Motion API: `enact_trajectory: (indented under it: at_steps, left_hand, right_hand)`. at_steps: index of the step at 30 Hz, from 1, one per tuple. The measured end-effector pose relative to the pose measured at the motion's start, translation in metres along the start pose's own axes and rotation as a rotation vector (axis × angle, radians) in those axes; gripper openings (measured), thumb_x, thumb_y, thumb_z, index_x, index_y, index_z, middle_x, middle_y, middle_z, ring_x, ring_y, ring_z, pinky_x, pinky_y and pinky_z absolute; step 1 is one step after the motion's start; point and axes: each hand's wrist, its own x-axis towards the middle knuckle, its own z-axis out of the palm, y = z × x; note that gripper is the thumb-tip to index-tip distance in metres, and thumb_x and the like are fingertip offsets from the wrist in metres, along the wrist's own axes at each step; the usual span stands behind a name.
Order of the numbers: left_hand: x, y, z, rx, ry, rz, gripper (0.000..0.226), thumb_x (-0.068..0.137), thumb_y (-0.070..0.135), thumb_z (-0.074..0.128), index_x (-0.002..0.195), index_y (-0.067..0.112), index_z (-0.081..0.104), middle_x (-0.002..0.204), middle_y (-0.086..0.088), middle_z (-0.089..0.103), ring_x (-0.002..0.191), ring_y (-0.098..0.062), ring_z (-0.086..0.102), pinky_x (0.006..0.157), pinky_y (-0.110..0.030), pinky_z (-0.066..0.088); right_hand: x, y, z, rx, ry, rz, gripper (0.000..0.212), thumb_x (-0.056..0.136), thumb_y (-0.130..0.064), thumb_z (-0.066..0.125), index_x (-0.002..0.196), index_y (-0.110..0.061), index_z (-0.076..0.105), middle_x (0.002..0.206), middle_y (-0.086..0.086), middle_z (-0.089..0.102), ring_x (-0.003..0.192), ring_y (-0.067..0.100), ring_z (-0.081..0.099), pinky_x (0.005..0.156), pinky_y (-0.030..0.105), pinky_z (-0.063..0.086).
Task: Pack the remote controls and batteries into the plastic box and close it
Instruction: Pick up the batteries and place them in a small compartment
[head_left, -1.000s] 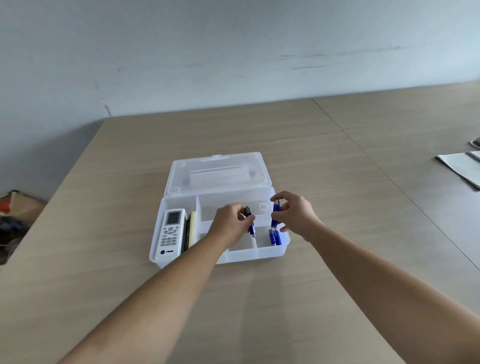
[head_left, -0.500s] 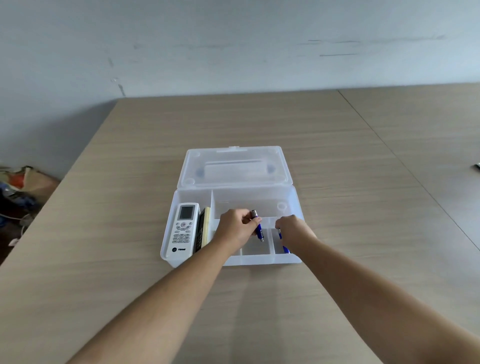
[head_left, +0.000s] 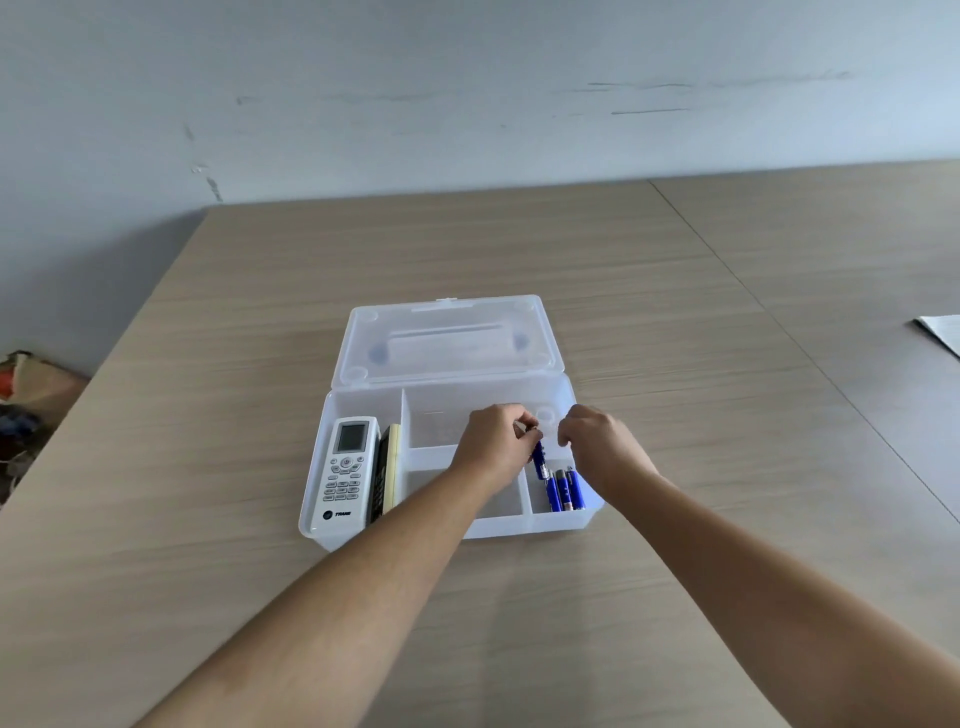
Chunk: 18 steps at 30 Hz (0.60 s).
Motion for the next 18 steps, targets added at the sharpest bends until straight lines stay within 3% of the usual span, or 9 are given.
enact_trajectory:
  at_steps: [5, 7, 11, 13, 18]
  left_hand:
    - [0.004, 0.017, 0.028, 0.459, -0.11, 0.017, 0.008, 0.087, 0.006, 0.056, 0.084, 0.012, 0.061, 0.09, -0.013, 0.069, 0.089, -0.031, 0.066, 0.072, -0.032, 0.05]
    - [0.006, 0.018, 0.04, 0.563, -0.14, -0.037, 0.014, 0.085, -0.002, 0.053, 0.093, 0.006, 0.06, 0.098, -0.017, 0.067, 0.092, -0.033, 0.065, 0.068, -0.033, 0.046]
    - [0.016, 0.019, 0.061, 0.563, -0.116, -0.185, 0.032, 0.095, 0.004, 0.033, 0.112, -0.002, 0.059, 0.117, -0.018, 0.063, 0.105, -0.033, 0.059, 0.075, -0.031, 0.039]
    - [0.018, 0.022, 0.064, 0.573, -0.152, -0.261, 0.033, 0.095, 0.006, 0.033, 0.116, 0.0, 0.058, 0.12, -0.015, 0.062, 0.108, -0.03, 0.059, 0.075, -0.029, 0.036]
    - [0.028, 0.023, 0.07, 0.581, -0.185, -0.355, 0.027, 0.092, 0.004, 0.048, 0.117, 0.001, 0.058, 0.121, -0.012, 0.063, 0.108, -0.027, 0.061, 0.074, -0.028, 0.04]
  right_hand:
    - [-0.016, 0.018, -0.003, 0.237, 0.197, 0.196, 0.03, 0.08, 0.011, 0.044, 0.085, -0.005, 0.069, 0.095, 0.007, 0.064, 0.081, 0.027, 0.058, 0.065, 0.028, 0.043]
    - [-0.025, 0.024, -0.001, 0.319, 0.224, 0.241, 0.028, 0.081, 0.008, 0.044, 0.082, -0.006, 0.069, 0.091, 0.006, 0.064, 0.079, 0.024, 0.057, 0.064, 0.026, 0.041]
    - [-0.037, 0.031, 0.005, 0.52, 0.1, 0.322, 0.018, 0.085, -0.009, 0.053, 0.097, -0.011, 0.066, 0.088, -0.002, 0.063, 0.077, 0.013, 0.059, 0.062, 0.019, 0.042]
    - [-0.041, 0.031, 0.007, 0.595, 0.045, 0.338, 0.02, 0.085, -0.011, 0.055, 0.103, -0.013, 0.064, 0.082, -0.004, 0.064, 0.072, 0.01, 0.06, 0.059, 0.014, 0.044]
    - [-0.041, 0.034, 0.004, 0.697, 0.018, 0.352, 0.018, 0.082, -0.005, 0.059, 0.099, -0.009, 0.064, 0.078, 0.007, 0.071, 0.07, 0.019, 0.065, 0.071, 0.03, 0.054]
